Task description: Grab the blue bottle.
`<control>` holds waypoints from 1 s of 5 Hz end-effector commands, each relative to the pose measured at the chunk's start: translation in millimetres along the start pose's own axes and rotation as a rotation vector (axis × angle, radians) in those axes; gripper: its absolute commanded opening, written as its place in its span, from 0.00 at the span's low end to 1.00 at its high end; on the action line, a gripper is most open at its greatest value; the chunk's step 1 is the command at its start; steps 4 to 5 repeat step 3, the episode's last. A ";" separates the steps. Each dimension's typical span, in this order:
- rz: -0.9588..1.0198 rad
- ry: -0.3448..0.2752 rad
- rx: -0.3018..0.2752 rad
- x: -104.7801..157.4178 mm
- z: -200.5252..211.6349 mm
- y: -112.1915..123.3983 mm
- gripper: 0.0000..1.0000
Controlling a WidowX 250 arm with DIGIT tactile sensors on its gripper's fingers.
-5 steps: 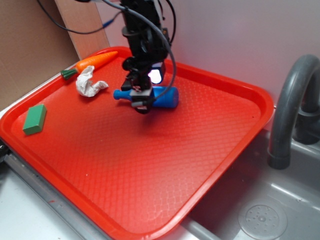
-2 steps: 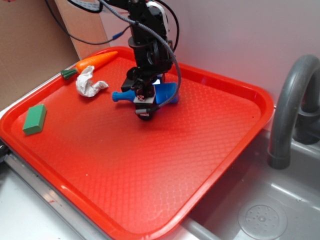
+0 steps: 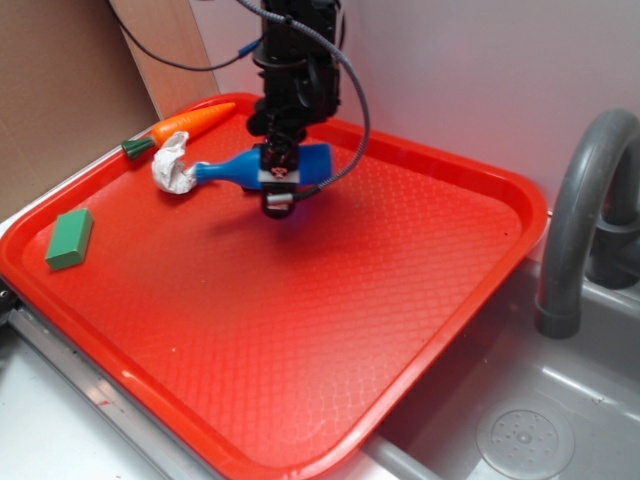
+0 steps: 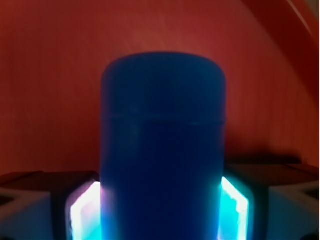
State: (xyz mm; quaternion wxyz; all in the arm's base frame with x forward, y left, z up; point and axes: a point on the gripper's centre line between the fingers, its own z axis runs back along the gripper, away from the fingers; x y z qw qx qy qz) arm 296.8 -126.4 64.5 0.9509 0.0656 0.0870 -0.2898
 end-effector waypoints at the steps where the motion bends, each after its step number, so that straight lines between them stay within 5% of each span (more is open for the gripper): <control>1: 0.474 -0.285 -0.136 -89.9 113.0 12.3 0.00; 3: 0.670 -0.428 -0.171 -144.7 150.1 -3.3 0.00; 5: 0.670 -0.428 -0.171 -144.7 150.1 -3.3 0.00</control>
